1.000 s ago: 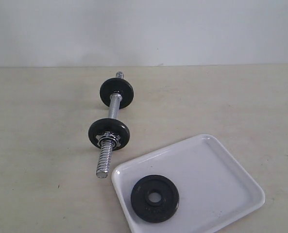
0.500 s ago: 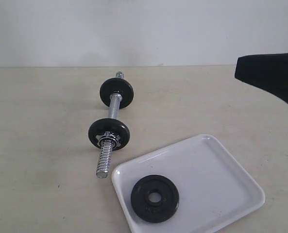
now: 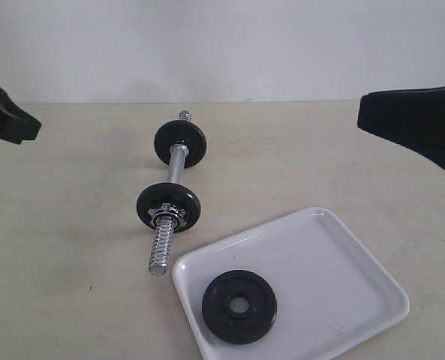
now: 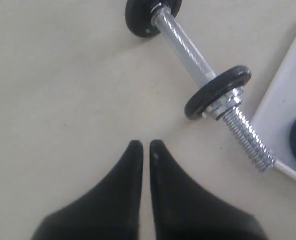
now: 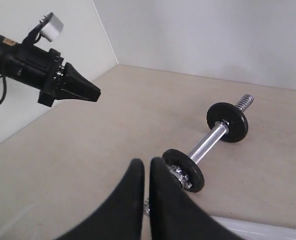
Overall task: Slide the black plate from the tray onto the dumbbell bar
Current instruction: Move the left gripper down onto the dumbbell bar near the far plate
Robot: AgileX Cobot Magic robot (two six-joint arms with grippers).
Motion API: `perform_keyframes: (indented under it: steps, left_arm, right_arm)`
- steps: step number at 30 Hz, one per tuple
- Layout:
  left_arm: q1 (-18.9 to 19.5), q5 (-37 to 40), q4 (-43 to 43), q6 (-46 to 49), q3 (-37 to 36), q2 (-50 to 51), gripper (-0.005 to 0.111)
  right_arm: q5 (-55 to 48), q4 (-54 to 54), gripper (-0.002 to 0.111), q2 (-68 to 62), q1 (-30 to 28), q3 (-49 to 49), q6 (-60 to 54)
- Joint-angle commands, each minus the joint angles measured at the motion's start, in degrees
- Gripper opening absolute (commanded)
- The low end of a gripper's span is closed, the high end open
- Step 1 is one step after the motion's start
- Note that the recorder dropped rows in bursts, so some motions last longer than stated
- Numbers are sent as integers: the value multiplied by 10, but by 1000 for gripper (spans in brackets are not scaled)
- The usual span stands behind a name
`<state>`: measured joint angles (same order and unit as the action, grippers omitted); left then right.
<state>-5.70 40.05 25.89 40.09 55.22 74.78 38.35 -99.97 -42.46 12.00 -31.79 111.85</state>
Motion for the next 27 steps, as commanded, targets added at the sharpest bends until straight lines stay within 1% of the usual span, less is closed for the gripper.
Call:
perform_keyframes:
  steps: [1,3,5,11,15,17,20,22,23,24,25,26,27]
  left_arm:
    - [-18,-38,66,5,24,52,4]
    - [-26,-51,69,-37,37,78,4]
    - [-35,-55,69,-58,52,99,4]
    - [-84,-61,58,-121,95,178,4]
    - [-110,-71,58,-113,115,220,4]
    - [-116,-72,58,-109,122,232,4]
    - [-116,-73,63,-109,129,240,5]
    - [-116,-88,61,-48,131,240,17]
    - [-116,-102,68,-33,131,240,34]
    - [-116,-110,74,-33,131,240,41]
    - [-116,-133,97,-33,131,240,57]
    - [-116,-144,109,-33,131,240,61]
    - [-116,-173,158,-33,131,240,65]
  right_arm:
    - [15,0,0,-1,3,-3,-4]
    - [22,0,0,-1,3,-3,-4]
    - [24,0,0,-1,3,-3,-4]
    - [24,0,0,-1,3,-3,-6]
    - [28,0,0,-1,3,-3,-17]
    - [29,0,0,-1,5,-2,-27]
    - [36,0,0,-1,5,-2,-32]
    - [43,0,0,-1,5,-2,-32]
    - [52,0,0,-1,5,-2,-36]
    - [53,0,0,-1,5,-2,-36]
    - [54,0,0,-1,5,-2,-36]
    - [54,0,0,-1,5,-2,-36]
    - [55,0,0,-1,5,-2,-36]
